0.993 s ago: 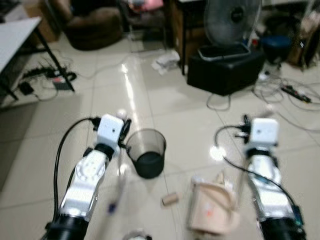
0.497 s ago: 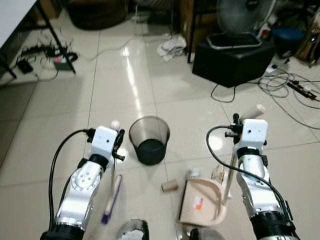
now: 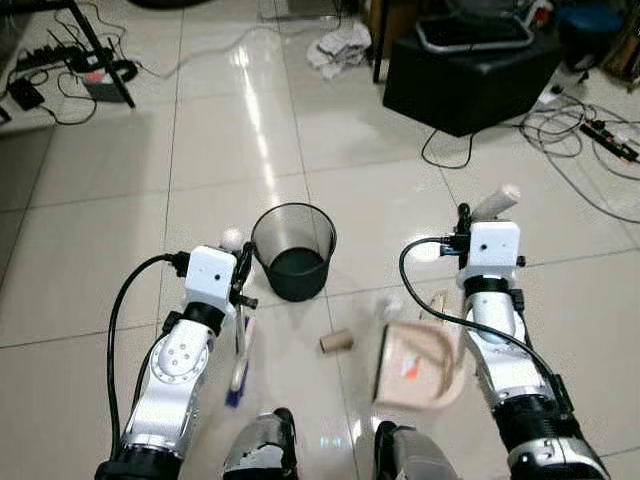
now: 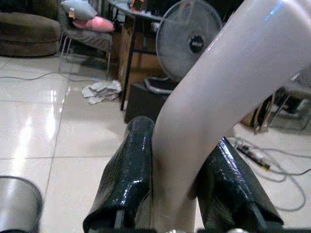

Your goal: Sweep floor

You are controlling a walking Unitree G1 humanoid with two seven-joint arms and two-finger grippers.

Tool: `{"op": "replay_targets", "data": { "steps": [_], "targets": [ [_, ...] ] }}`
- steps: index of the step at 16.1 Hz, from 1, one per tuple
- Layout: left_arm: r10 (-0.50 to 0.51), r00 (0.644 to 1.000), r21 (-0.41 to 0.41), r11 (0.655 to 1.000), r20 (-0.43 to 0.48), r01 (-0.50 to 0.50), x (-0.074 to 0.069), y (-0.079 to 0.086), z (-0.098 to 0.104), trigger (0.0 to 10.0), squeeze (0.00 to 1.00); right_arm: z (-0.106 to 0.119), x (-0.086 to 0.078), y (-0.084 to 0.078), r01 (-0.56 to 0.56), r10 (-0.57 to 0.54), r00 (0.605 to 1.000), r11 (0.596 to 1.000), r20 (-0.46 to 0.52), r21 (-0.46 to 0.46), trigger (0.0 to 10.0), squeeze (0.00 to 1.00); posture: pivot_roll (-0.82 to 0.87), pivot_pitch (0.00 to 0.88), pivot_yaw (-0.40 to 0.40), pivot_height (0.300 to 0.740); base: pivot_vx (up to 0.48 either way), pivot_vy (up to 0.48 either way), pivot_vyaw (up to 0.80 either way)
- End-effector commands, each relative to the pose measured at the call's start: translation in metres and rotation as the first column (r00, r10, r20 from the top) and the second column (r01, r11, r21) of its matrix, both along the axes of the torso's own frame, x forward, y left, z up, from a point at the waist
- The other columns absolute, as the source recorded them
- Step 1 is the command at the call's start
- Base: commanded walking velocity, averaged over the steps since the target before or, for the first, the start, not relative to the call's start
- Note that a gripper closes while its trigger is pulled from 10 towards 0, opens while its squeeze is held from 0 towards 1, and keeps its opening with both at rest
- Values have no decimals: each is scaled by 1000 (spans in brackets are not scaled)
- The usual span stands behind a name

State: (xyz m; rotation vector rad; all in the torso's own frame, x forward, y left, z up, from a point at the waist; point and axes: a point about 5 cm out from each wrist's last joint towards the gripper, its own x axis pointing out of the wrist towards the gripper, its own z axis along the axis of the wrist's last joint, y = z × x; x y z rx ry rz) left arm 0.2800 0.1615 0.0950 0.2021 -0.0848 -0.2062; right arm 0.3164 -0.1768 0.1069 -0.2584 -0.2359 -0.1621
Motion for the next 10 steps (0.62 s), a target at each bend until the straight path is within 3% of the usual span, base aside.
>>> {"op": "replay_targets", "data": {
  "steps": [1,6,10],
  "targets": [
    [-46,999,-47,998,25,47,1,-9,7,10000,0,-1,0,3,-8,8,1000,1000,25,-12,10000,0,100,304,51,740,0,0,0],
    [-147,987,-183,971,58,155,2,-35,22,10000,0,-7,4,27,-81,81,996,996,22,-32,10000,0,125,308,49,740,0,0,0],
    [-276,960,-264,923,56,281,-4,-53,30,10000,0,-11,8,38,-102,102,995,994,15,-38,10000,0,134,305,51,740,0,0,0]
  ]
}}
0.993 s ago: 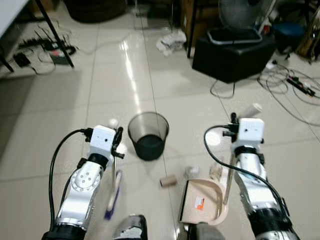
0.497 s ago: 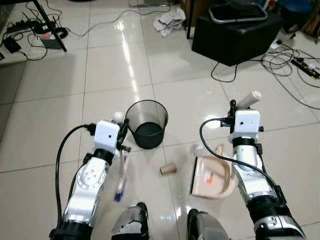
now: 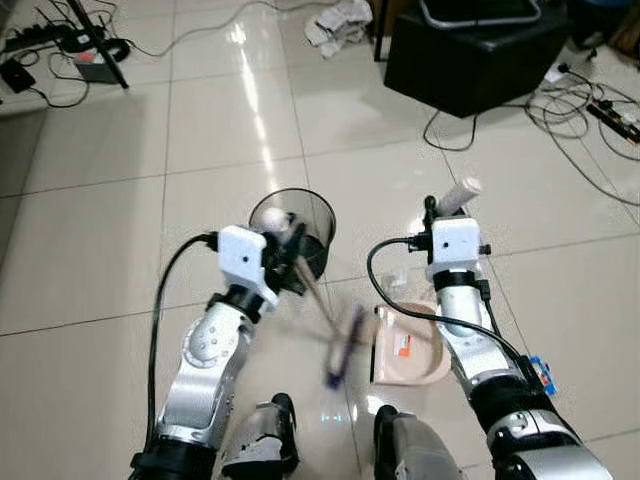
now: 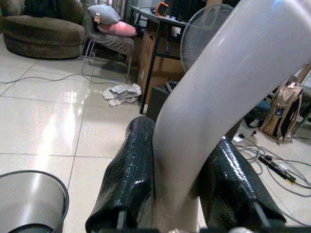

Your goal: Sweep floor

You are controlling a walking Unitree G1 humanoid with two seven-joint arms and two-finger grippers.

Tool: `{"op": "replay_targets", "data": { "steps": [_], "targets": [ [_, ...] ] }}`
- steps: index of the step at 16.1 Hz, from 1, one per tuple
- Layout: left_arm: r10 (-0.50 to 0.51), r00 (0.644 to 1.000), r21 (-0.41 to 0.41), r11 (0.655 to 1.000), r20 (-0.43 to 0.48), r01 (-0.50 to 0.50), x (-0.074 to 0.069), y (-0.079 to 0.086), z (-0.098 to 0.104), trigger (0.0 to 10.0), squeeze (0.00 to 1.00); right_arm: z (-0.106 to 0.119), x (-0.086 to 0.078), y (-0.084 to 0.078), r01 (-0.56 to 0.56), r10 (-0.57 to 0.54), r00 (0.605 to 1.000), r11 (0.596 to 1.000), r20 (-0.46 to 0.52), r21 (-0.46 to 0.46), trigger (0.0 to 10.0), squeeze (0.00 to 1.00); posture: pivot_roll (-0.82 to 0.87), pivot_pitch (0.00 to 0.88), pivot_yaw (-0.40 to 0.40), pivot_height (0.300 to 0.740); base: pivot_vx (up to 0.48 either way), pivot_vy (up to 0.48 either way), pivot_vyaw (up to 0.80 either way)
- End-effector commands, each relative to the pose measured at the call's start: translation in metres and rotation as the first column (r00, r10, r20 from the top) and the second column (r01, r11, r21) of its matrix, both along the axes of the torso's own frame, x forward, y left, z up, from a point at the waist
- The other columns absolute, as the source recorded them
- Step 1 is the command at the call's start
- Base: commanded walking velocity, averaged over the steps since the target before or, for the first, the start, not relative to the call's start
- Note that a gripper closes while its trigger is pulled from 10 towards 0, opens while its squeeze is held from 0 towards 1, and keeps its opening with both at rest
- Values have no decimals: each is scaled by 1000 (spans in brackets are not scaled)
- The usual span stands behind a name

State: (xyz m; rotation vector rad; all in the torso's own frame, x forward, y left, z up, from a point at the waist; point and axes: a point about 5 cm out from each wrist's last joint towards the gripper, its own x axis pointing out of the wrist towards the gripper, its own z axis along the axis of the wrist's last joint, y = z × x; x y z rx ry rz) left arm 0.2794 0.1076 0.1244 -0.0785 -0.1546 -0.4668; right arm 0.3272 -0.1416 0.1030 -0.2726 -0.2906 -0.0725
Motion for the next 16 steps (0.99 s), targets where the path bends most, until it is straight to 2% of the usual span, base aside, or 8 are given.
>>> {"op": "replay_targets", "data": {
  "steps": [1,2,5,7,10,14,16],
  "targets": [
    [-51,999,-14,999,-6,51,-6,-3,2,10000,0,-9,-2,1,4,-4,999,1000,-33,-2,10000,0,138,305,52,740,0,0,0],
    [-66,998,-17,998,-12,66,-7,-4,2,10000,0,-10,-2,1,6,-6,999,1000,-35,0,10000,0,138,304,52,740,0,0,0],
    [-115,993,-103,988,-15,113,-7,-9,12,10000,0,-9,-2,1,9,-8,1000,1000,-23,15,10000,0,130,297,55,740,0,0,0],
    [-159,987,-109,981,21,160,-3,-14,22,10000,0,-2,-2,2,-19,18,1000,999,23,51,10000,0,117,276,58,740,0,0,0],
    [-153,987,-108,982,43,157,4,-11,29,10000,0,8,-4,2,-53,46,996,995,80,90,10000,0,101,245,62,740,0,0,0],
    [-161,980,-33,986,116,166,23,2,46,10000,0,26,-8,2,-107,81,981,983,175,147,10000,0,70,191,75,740,0,0,0],
    [-179,972,8,984,150,180,34,15,57,10000,0,33,-10,2,-133,96,973,977,209,170,10000,0,53,159,88,740,0,0,0]
  ]
}}
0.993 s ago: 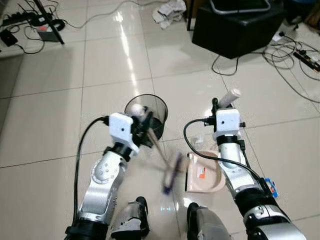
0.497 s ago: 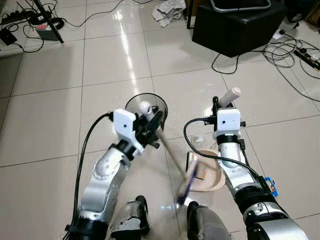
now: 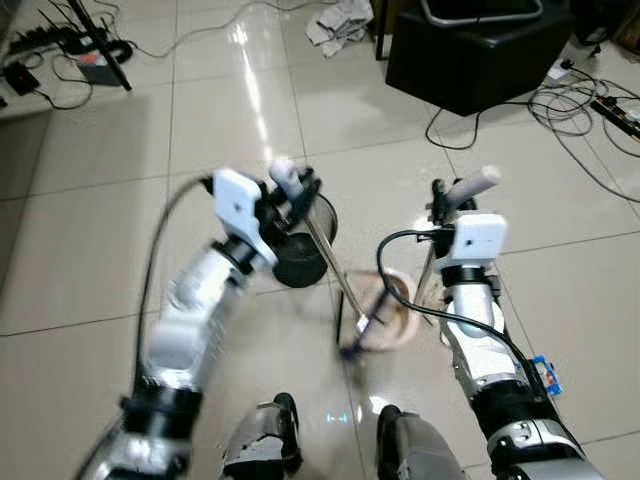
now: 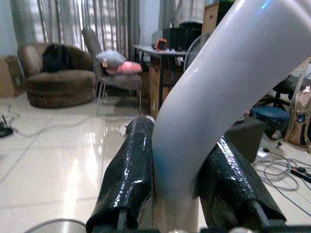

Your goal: Sweep floor

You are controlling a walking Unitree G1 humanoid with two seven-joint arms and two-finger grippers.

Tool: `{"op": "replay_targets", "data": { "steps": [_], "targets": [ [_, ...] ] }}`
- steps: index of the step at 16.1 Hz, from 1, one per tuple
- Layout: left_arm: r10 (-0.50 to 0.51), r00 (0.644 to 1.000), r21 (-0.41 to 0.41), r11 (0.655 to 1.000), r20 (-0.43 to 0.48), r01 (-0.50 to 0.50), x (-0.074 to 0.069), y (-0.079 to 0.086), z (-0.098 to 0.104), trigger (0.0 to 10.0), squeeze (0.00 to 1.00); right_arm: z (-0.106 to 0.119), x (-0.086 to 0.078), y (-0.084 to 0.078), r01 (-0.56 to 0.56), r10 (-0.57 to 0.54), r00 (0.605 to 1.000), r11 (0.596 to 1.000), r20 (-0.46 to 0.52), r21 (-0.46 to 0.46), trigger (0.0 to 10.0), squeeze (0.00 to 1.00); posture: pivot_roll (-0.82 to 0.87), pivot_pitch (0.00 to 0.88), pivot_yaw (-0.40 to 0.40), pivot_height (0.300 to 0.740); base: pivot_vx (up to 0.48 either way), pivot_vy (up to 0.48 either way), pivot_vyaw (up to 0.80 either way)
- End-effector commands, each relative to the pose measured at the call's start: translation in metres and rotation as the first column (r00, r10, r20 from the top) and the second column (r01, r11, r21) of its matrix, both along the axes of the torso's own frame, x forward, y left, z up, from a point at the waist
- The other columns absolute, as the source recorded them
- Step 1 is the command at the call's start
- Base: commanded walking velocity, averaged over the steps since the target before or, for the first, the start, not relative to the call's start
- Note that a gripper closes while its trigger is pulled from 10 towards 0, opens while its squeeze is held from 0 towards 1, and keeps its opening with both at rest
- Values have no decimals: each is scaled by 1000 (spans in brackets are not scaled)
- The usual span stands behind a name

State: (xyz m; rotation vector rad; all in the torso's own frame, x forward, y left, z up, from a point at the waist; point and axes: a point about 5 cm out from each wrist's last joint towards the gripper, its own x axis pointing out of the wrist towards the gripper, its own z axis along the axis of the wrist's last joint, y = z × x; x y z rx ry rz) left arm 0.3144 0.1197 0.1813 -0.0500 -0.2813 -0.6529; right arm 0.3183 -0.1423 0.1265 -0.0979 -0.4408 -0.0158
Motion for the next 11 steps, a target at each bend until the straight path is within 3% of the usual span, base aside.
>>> {"op": "replay_targets", "data": {
  "steps": [1,7,11],
  "targets": [
    [-16,1000,-3,1000,22,16,3,7,5,10000,0,12,-2,0,-6,4,998,999,63,40,10000,0,53,147,99,740,0,0,0],
    [-166,986,53,985,31,164,6,11,15,10000,0,10,-8,-13,14,-18,999,998,51,66,10000,0,39,82,112,740,0,0,0],
    [-205,978,89,975,28,202,4,35,24,10000,0,6,-15,-19,20,-23,999,997,43,69,10000,0,38,71,118,740,0,0,0]
  ]
}}
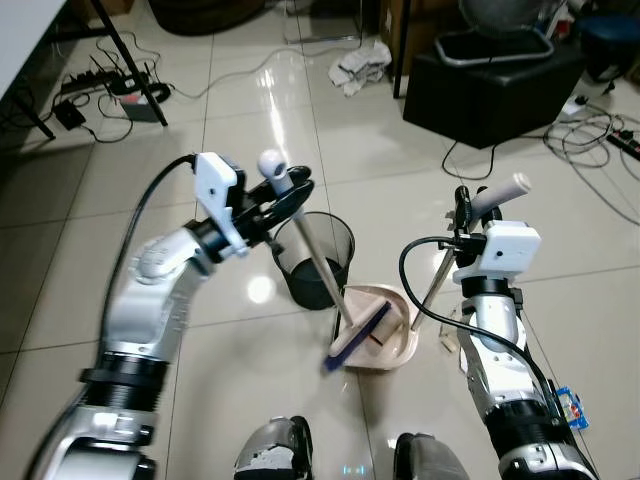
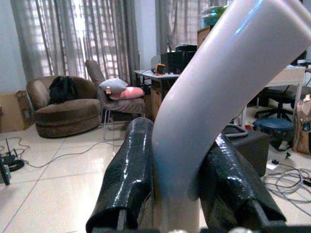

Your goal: Sweep floor

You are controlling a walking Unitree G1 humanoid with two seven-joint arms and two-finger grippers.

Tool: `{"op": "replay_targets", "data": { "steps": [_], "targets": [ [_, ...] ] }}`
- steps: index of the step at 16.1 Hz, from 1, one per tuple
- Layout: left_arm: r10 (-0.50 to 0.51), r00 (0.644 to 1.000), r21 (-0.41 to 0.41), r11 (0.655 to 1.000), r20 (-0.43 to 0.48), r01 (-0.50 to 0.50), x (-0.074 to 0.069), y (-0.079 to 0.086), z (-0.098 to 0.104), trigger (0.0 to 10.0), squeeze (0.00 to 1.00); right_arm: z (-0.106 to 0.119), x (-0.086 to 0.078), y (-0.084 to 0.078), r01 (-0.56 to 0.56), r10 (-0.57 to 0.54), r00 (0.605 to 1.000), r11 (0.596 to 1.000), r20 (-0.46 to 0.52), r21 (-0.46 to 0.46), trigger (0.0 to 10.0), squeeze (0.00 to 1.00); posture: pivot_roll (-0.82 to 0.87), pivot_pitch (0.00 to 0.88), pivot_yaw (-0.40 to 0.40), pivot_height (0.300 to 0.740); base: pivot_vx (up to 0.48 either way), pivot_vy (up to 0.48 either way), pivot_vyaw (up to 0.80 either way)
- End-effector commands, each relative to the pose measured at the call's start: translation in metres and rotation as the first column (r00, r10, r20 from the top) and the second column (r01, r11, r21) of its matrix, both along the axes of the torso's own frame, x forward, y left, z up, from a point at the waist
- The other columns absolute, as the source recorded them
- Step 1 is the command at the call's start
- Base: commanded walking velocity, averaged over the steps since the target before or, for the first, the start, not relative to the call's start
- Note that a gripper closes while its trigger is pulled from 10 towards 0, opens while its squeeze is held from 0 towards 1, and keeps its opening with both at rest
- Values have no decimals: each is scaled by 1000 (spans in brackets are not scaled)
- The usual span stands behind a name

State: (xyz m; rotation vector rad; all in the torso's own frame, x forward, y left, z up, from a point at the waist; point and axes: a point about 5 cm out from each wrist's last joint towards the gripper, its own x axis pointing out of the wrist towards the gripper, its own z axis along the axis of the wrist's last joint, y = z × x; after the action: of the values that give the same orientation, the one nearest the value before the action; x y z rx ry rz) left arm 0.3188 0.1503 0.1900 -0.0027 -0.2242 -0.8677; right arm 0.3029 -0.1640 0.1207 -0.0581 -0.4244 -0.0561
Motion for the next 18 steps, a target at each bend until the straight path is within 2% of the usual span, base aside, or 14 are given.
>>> {"op": "replay_targets", "data": {
  "steps": [1,2,3,6,8,11,14,16,17,18],
  "targets": [
    [15,998,5,1000,63,-16,1,15,18,10000,0,11,-1,2,-11,10,998,1000,55,23,10000,0,41,70,119,740,0,0,0],
    [24,998,8,1000,62,-24,1,20,19,10000,0,11,-2,1,-13,12,999,1000,53,24,10000,0,41,70,119,740,0,0,0],
    [44,997,31,998,55,-46,2,36,23,10000,0,9,-5,0,-16,14,999,999,48,28,10000,0,42,68,118,740,0,0,0],
    [87,995,52,995,42,-89,4,61,28,10000,0,7,-8,-2,-17,15,999,999,39,37,10000,0,43,70,119,740,0,0,0],
    [88,996,119,989,12,-89,1,78,27,10000,0,8,-10,-3,-17,15,999,999,38,41,10000,0,43,71,120,740,0,0,0],
    [124,992,197,974,-39,-114,-3,98,13,10000,0,14,-12,-3,-30,27,998,998,54,50,10000,0,39,72,121,740,0,0,0],
    [171,982,221,964,-75,-151,-8,110,-1,10000,0,24,-16,-3,-55,49,995,996,83,68,10000,0,34,74,119,740,0,0,0],
    [261,963,234,943,-71,-238,-10,120,-13,10000,0,30,-20,1,-91,83,993,992,87,84,10000,0,19,71,115,740,0,0,0],
    [381,923,254,899,-50,-357,-9,130,-25,10000,0,35,-24,5,-130,122,989,988,88,88,10000,0,3,68,115,740,0,0,0],
    [489,871,235,853,-43,-467,-9,136,-34,10000,0,41,-27,8,-157,147,985,982,96,108,10000,0,-5,67,115,740,0,0,0]
  ]
}}
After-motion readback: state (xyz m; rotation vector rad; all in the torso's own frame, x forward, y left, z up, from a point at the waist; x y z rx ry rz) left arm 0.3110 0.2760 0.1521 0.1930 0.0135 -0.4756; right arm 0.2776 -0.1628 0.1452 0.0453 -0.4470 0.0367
